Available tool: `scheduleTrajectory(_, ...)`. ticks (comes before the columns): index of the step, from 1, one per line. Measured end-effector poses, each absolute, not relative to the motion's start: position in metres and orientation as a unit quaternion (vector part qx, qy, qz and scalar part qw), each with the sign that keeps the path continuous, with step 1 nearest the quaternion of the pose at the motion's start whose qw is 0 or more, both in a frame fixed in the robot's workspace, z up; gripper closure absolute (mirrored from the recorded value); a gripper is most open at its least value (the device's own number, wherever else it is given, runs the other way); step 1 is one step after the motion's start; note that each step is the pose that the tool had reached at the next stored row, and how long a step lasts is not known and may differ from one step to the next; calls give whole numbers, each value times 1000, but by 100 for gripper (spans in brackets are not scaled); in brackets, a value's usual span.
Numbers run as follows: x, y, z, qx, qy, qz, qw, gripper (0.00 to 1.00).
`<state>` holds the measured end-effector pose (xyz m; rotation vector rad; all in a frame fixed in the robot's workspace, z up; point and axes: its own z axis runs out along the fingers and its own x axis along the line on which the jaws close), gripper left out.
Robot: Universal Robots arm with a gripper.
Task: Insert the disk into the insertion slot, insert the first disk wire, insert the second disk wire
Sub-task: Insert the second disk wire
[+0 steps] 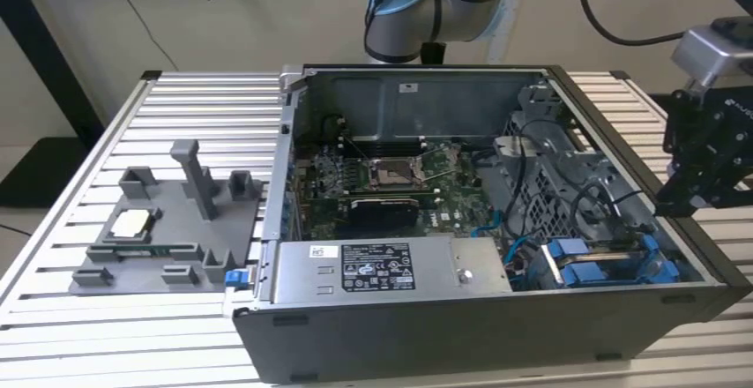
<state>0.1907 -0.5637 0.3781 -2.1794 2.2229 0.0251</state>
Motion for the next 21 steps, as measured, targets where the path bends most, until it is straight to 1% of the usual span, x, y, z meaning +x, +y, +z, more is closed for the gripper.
scheduleTrajectory(8, 190, -564, 377, -693, 721, 17, 22, 73)
scheduleTrajectory(12, 190, -564, 376, -685, 728, 20, 21, 73)
scheduleTrajectory(14, 190, -564, 376, -683, 730, 20, 20, 75)
scheduleTrajectory(15, 190, -564, 376, -682, 731, 21, 20, 83)
scheduleTrajectory(21, 184, -564, 377, -681, 732, 21, 20, 84)
